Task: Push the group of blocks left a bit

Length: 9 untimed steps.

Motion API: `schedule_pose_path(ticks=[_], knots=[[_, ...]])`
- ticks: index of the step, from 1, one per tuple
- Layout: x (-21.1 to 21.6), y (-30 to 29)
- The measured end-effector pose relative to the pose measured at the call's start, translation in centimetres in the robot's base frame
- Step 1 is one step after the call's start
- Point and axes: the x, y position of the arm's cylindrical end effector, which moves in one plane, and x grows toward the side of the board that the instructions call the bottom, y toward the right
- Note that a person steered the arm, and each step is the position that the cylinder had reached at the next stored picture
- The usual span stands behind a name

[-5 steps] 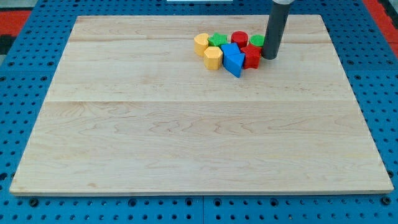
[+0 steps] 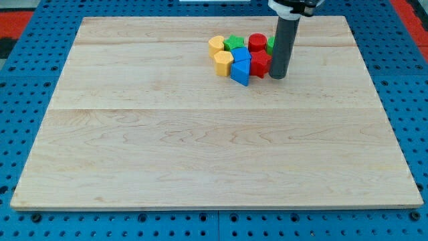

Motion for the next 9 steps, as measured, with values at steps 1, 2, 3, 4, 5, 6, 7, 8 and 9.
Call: schedule_pose_path(ticks=[1, 2, 3, 4, 5, 6, 7, 8, 9], knots=[[0.6, 1.7], [-0.6, 7.7], [-5.3, 10.0], [-9.2, 10.1], [-9.8, 8.4], [-9.6, 5.2], [-9.1, 3.4], [-8.5, 2.8], [-8.1, 1.8]])
